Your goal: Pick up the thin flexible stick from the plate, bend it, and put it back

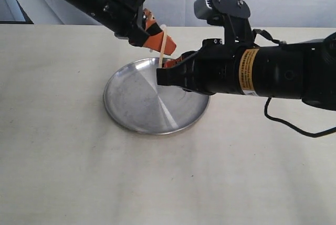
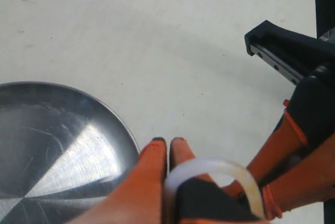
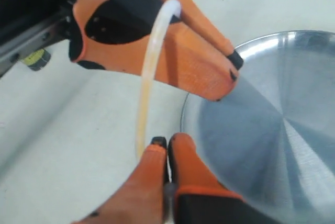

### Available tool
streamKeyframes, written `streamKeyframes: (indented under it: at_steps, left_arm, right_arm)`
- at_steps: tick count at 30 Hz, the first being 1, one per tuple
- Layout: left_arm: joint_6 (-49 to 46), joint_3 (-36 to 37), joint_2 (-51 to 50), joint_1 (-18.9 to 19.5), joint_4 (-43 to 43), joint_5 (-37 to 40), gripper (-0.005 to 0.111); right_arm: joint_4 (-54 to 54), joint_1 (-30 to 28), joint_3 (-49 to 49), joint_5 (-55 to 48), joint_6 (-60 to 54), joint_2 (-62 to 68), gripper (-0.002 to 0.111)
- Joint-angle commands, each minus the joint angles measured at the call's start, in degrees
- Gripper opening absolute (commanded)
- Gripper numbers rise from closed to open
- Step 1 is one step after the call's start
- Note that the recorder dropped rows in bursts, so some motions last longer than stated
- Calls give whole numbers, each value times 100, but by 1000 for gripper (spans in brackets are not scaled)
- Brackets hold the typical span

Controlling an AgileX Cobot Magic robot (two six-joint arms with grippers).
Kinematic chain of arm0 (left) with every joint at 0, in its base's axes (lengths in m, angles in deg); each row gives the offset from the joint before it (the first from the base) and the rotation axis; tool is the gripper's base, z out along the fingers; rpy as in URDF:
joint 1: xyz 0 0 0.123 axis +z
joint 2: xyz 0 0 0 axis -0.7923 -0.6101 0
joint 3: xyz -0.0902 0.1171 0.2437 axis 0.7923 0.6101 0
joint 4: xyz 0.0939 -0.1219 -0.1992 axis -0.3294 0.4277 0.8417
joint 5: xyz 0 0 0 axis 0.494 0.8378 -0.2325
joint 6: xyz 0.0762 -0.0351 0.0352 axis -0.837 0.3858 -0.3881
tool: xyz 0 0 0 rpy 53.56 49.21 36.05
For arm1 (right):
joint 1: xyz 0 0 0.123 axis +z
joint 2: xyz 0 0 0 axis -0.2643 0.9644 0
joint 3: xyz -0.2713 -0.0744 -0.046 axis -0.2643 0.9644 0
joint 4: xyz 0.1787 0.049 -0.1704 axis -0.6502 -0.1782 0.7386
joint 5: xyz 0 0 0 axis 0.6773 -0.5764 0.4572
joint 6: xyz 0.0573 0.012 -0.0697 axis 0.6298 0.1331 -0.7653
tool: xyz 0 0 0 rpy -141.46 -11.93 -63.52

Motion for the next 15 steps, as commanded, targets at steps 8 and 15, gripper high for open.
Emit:
streamKeyframes:
  at_steps: [8, 15]
  left_arm:
    - [1061, -23, 24, -50, 674, -57, 0]
    - [1434, -23, 24, -50, 764, -77, 0]
  right_arm:
    - [1899, 58, 26, 99, -84, 21, -1]
    - [2899, 58, 26, 99, -84, 21, -1]
